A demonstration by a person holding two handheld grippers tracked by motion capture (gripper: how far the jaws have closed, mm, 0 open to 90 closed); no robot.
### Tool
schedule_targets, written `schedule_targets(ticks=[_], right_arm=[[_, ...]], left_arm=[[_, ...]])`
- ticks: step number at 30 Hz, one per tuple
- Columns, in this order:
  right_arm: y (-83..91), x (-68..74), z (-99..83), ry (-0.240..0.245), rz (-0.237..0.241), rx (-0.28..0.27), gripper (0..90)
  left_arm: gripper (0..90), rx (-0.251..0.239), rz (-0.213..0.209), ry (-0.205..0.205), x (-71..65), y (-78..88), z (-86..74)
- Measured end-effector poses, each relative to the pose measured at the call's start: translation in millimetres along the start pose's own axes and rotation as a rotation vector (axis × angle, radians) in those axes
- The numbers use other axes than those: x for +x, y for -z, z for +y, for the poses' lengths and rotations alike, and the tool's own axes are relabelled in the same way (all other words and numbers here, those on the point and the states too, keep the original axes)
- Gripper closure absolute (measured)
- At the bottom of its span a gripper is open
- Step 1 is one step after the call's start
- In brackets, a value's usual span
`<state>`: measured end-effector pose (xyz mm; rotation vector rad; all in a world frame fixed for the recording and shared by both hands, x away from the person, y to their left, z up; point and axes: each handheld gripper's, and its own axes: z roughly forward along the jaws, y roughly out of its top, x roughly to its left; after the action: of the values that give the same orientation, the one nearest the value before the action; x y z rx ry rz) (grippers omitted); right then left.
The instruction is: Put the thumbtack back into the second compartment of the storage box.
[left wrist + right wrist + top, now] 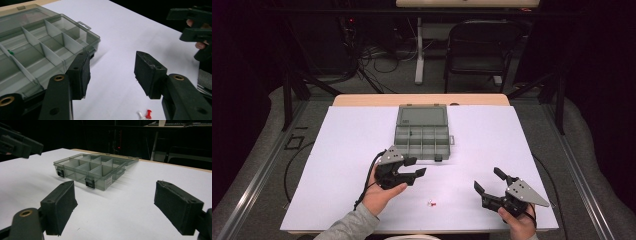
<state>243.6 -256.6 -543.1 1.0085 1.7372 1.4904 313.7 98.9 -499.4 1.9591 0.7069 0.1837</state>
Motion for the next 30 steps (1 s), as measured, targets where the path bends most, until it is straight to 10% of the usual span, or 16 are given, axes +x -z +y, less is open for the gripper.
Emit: schedule_targets(ticks=[30], right_arm=[[-0.4,-1.4,-0.5,-0.002,-0.001,0.003,16.9]], left_arm=[[73.0,0.147,-0.049,0.016,-31.9,-25.0,-57.9]])
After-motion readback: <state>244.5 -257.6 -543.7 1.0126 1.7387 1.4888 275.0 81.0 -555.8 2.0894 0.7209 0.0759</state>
